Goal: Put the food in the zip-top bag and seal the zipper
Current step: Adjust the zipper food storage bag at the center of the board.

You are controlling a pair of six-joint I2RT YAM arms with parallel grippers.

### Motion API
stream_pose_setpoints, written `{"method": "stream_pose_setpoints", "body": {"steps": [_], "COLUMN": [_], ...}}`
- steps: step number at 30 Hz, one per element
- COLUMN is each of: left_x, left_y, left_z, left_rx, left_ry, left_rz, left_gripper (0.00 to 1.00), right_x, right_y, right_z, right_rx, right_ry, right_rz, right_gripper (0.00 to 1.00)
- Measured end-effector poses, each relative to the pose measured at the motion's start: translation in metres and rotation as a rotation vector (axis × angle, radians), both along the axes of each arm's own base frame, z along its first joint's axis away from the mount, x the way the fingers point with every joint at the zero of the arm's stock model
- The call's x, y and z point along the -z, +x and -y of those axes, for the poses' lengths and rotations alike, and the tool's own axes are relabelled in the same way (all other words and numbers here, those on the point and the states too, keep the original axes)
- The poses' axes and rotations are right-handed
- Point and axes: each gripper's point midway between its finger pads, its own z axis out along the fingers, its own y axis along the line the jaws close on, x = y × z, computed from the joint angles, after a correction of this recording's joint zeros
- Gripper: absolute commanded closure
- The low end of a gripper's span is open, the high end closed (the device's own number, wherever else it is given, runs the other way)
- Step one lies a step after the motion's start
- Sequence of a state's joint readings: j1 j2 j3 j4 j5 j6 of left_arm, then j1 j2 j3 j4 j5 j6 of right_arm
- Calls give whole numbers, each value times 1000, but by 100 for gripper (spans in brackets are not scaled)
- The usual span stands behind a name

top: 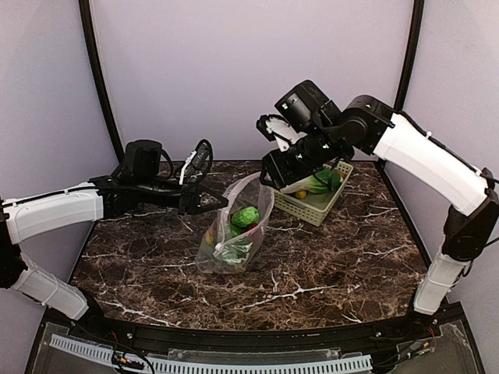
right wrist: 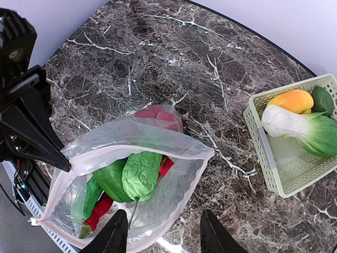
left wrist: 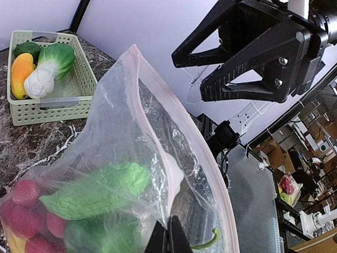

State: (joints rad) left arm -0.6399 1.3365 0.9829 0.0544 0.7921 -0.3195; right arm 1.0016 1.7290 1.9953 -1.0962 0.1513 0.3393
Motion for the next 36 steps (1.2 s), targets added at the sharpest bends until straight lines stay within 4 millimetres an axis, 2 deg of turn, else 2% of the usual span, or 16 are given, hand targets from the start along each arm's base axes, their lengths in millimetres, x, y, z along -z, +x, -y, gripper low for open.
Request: {"method": "stream_pose_setpoints", "body": {"steps": [6, 12, 14, 20, 25, 33, 35, 36], "left_x": [-2, -2, -2, -2, -4, -38, -44, -47], "left_y": [-1, 0, 0, 0, 2, 30, 35, 36], "left_z": [-1, -1, -1, -1, -2, -19, -24, -25], "left_rx": [0, -3, -3, -4, -16, -99, -111, -114], "left_ry": [-3, -2, -2, -2, 17, -26, -39, -45], "left_rz": [7, 9, 10, 10, 7, 6, -3, -6], "left_gripper": [99, 99, 99, 99, 99, 99, 99, 99], "right_x": [4, 23, 29, 32, 30, 2, -5, -8], "right_y": [9, 13, 14, 16, 16, 7, 6, 5], "right_z": [-3, -4, -5, -5, -7, -19, -19, -19], "right_rx": [22, 38, 41, 52, 50, -2, -8, -12], "right_ry": [14, -25, -35, -42, -27, 84, 103, 112], "right_rz": [1, -18, -24, -23, -29, -31, -24, -18], "right_gripper": [60, 66, 72, 100, 100, 99, 90, 81]}}
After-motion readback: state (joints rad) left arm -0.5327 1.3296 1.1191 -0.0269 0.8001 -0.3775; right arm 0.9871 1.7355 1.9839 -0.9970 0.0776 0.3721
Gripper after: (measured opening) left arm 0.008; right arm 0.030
